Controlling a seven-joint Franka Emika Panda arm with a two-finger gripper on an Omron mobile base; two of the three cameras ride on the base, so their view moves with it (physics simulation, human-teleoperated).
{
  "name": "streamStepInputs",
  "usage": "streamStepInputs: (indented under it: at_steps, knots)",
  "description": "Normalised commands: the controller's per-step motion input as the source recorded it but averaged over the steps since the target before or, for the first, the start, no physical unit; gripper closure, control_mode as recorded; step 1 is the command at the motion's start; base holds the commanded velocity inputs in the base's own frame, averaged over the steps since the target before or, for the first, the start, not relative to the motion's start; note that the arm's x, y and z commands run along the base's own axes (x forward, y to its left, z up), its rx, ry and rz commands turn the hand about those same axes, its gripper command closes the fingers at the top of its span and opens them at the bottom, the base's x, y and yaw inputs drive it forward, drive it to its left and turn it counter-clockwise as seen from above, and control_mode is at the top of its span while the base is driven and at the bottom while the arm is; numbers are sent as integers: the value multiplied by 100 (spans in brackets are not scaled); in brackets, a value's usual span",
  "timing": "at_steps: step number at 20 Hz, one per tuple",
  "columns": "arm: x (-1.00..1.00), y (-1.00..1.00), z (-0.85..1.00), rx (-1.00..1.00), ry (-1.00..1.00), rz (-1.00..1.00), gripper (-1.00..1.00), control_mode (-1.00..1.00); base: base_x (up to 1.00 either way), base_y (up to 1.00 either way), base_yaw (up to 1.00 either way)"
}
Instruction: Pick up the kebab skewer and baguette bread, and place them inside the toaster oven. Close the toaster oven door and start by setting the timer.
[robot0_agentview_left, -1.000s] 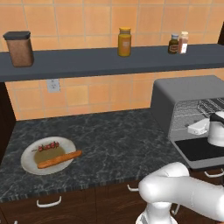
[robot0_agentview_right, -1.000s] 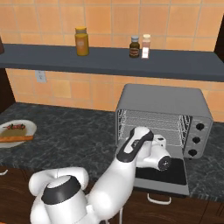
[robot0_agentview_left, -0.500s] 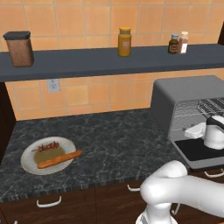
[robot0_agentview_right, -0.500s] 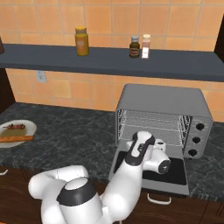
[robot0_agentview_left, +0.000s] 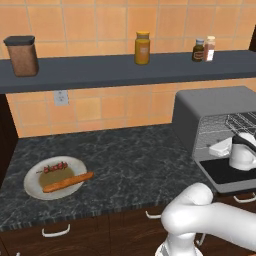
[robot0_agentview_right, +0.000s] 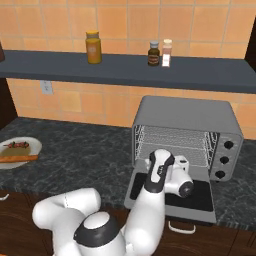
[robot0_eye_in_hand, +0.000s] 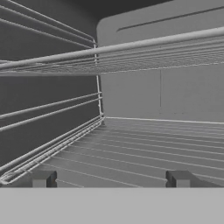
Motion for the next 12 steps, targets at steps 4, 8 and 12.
streamStepInputs:
  at_steps: [4, 8, 12]
  knots:
    - [3, -10, 2, 0, -1, 0, -100, -100, 0, 0, 0]
    - [22, -6, -8, 0, 0, 0, -100, -100, 0, 0, 0]
    - [28, -4, -8, 0, 0, 0, -100, -100, 0, 0, 0]
